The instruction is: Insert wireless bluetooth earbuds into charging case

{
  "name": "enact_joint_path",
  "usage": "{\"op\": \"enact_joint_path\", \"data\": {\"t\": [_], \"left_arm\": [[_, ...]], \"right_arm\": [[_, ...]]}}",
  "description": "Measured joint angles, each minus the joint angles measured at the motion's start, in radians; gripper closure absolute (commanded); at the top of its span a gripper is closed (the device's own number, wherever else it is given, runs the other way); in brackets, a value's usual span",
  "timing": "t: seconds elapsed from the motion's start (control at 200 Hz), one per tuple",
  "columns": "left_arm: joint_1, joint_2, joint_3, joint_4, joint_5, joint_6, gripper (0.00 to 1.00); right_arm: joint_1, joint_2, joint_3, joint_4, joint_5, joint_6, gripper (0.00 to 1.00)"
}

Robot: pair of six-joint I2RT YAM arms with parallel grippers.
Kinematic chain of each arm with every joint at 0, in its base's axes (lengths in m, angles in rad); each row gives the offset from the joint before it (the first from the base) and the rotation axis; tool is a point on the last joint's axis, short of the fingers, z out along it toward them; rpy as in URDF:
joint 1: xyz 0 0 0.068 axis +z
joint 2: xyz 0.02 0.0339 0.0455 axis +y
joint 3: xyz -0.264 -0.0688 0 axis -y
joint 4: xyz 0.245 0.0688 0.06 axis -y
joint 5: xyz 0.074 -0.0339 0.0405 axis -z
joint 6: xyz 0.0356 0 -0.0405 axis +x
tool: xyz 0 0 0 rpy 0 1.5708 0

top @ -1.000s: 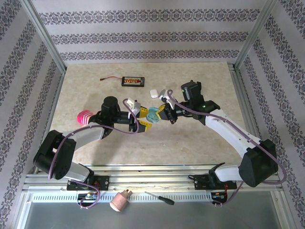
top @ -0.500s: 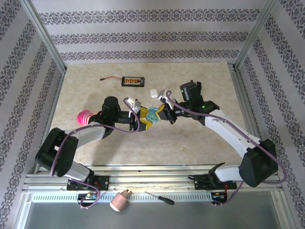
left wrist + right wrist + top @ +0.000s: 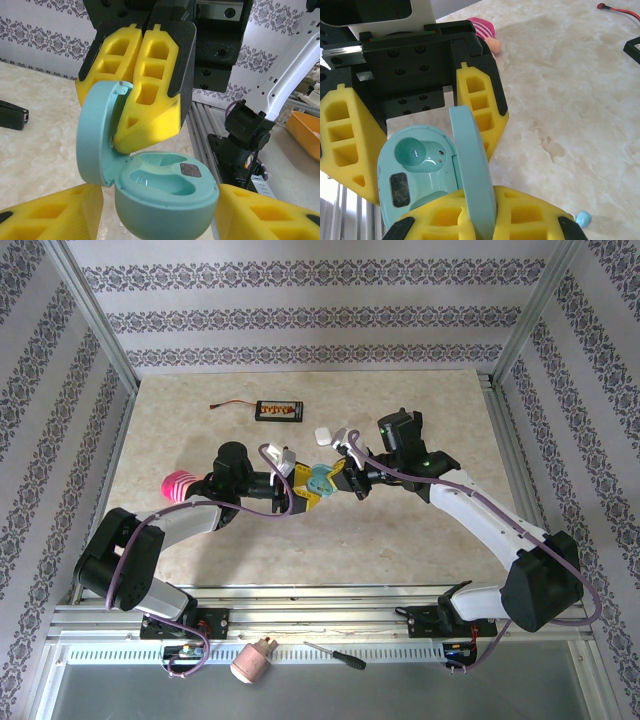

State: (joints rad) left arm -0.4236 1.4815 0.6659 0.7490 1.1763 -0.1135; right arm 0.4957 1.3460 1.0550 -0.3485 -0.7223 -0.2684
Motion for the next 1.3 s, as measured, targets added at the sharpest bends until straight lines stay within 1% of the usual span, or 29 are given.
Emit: {"op": "enact_joint_path", "data": {"t": [0.11, 0.28, 0.375, 0.42, 0.565, 0.605, 0.675, 0.76, 0.854, 0.959, 1.069, 1.159, 1.284, 1.299], "left_arm": [[0.000, 0.000, 0.000, -0.001, 0.000, 0.000, 0.46], [0.000, 0.000, 0.000, 0.000, 0.001, 0.003, 0.52], [0.000, 0.000, 0.000, -0.001, 0.002, 0.004, 0.59], [0.000, 0.000, 0.000, -0.002, 0.002, 0.008, 0.60], [0.000, 0.000, 0.000, -0.004, 0.003, 0.015, 0.65], [0.000, 0.000, 0.000, -0.005, 0.003, 0.018, 0.66], [0.000, 0.000, 0.000, -0.005, 0.005, 0.023, 0.67], [0.000, 0.000, 0.000, -0.004, 0.009, 0.026, 0.68], [0.000, 0.000, 0.000, -0.004, 0.013, 0.028, 0.68], [0.002, 0.000, 0.000, -0.003, 0.013, 0.030, 0.68], [0.009, 0.000, -0.001, 0.001, 0.009, 0.030, 0.68], [0.015, 0.002, -0.009, 0.018, 0.005, 0.029, 0.68], [0.026, 0.014, -0.021, 0.067, 0.003, 0.016, 0.68], [0.027, 0.016, -0.021, 0.072, 0.003, 0.014, 0.68]], "right_arm": [[0.000, 0.002, 0.000, -0.002, 0.000, 0.000, 1.00], [0.000, 0.005, 0.000, -0.003, 0.001, 0.000, 1.00], [0.000, 0.008, 0.000, -0.004, 0.003, 0.000, 1.00], [0.000, 0.009, 0.000, -0.003, 0.004, -0.001, 1.00], [0.000, 0.009, 0.000, -0.003, 0.005, 0.000, 0.93], [0.000, 0.009, 0.000, -0.003, 0.005, 0.000, 0.89], [0.000, 0.009, 0.000, -0.003, 0.010, 0.005, 0.79], [0.000, 0.009, 0.000, 0.001, 0.023, 0.005, 0.69], [-0.003, 0.008, 0.000, 0.008, 0.038, 0.024, 0.56], [-0.008, 0.003, 0.000, 0.017, 0.045, 0.042, 0.49], [-0.016, -0.015, -0.001, 0.027, 0.039, 0.063, 0.36], [-0.030, -0.041, -0.014, 0.050, 0.030, 0.088, 0.32], [-0.054, -0.078, -0.037, 0.072, 0.037, 0.114, 0.30], [-0.058, -0.082, -0.040, 0.076, 0.038, 0.119, 0.28]]}}
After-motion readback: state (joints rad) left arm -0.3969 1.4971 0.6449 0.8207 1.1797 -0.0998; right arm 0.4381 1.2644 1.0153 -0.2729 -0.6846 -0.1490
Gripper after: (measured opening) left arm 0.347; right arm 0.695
